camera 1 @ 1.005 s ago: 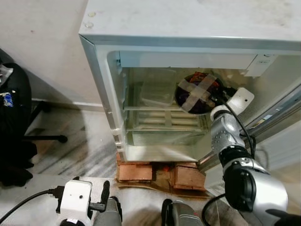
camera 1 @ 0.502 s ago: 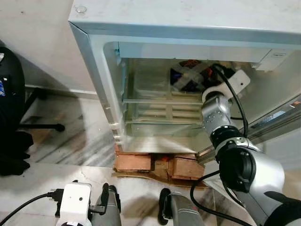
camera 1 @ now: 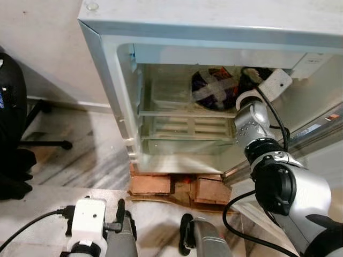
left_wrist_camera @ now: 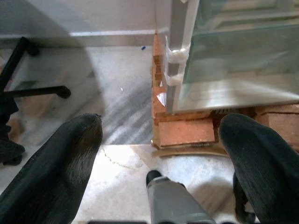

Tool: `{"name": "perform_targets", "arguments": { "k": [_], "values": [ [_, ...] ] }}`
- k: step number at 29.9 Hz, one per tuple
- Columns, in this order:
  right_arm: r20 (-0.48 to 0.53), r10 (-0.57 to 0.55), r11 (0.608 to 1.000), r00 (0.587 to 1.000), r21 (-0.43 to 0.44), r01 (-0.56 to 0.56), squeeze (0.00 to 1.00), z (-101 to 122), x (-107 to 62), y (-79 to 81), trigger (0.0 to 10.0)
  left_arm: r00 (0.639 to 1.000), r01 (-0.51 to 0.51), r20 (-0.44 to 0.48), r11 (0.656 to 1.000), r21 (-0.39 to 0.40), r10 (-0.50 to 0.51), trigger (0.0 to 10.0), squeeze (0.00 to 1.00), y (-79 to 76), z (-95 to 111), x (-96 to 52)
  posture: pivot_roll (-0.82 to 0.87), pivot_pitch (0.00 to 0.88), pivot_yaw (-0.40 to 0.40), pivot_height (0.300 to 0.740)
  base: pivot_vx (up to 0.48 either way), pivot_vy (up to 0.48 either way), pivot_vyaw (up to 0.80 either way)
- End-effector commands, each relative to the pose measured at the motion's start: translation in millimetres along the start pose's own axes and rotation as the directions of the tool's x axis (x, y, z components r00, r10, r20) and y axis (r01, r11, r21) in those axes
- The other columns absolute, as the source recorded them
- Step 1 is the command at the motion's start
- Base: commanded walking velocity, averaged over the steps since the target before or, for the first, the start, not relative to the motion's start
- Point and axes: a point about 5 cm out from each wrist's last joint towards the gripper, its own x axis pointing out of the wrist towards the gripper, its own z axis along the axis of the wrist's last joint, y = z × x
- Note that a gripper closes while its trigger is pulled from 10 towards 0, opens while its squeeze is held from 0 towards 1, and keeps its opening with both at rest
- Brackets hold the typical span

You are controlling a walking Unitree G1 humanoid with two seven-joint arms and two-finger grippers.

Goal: Restocking fridge

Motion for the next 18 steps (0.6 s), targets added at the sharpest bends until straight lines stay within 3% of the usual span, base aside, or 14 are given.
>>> {"name": "perform_targets", "arguments": {
  "k": [1, 6, 13, 14, 15, 16, 17, 18],
  "values": [
    [-0.029, 0.011, 1.0, 1.0, -0.02, -0.011, 1.0, -9.4, -3.3, -7.7, 10.0, 0.999, -0.012, -0.041, 1.0, 0.001, 0.012, 10.0, 0.0, 0.7, -7.1, -0.4, 0.31, 0.274, -0.095, 0.74, 0.0, 0.0, 0.0],
    [-0.047, 0.16, 0.983, 0.986, -0.08, -0.164, 1.0, -16.1, -7.3, -3.8, 10.0, 1.0, -0.031, -0.001, 1.0, -0.002, 0.031, 10.0, 0.0, -0.1, -1.7, 14.4, 0.28, 0.238, -0.103, 0.74, 0.0, 0.0, 0.0],
    [-0.056, 0.286, 0.95, 0.957, -0.116, -0.29, 1.0, -31.6, -19.7, -0.9, 10.0, 0.999, -0.032, 0.043, 0.999, 0.025, 0.031, 10.0, 0.0, 2.2, 3.3, 30.6, 0.25, 0.189, -0.097, 0.74, 0.0, 0.0, 0.0],
    [-0.052, 0.323, 0.939, 0.945, -0.109, -0.327, 0.91, -38.1, -26.5, -0.3, 10.0, 0.998, -0.04, 0.046, 0.998, 0.041, 0.038, 10.0, 0.0, 3.6, 2.8, 35.5, 0.24, 0.173, -0.089, 0.74, 0.0, 0.0, 0.0],
    [-0.059, 0.335, 0.936, 0.94, -0.094, -0.34, 0.44, -41.5, -29.7, -0.9, 10.0, 0.998, -0.042, 0.048, 0.998, 0.046, 0.04, 10.0, 0.0, 3.9, 2.8, 37.8, 0.23, 0.16, -0.086, 0.74, 0.0, 0.0, 0.0],
    [-0.064, 0.352, 0.931, 0.934, -0.081, -0.356, 0.1, -43.9, -32.8, -1.5, 10.0, 0.998, -0.041, 0.053, 0.998, 0.05, 0.038, 10.0, 0.0, 3.9, 3.8, 40.0, 0.23, 0.153, -0.085, 0.74, -0.285, 0.0, 0.0],
    [-0.066, 0.37, 0.924, 0.927, -0.074, -0.374, 0.0, -45.4, -35.6, -2.4, 10.0, 0.997, -0.039, 0.062, 0.998, 0.052, 0.036, 10.0, 0.0, 3.8, 5.6, 42.6, 0.23, 0.141, -0.081, 0.74, -0.296, 0.0, 0.0],
    [-0.069, 0.382, 0.92, 0.922, -0.07, -0.387, 0.0, -46.8, -37.5, -3.1, 10.0, 0.997, -0.038, 0.067, 0.998, 0.054, 0.034, 10.0, 0.0, 4.0, 6.4, 45.1, 0.22, 0.131, -0.077, 0.74, -0.296, 0.0, 0.0]
  ]
}}
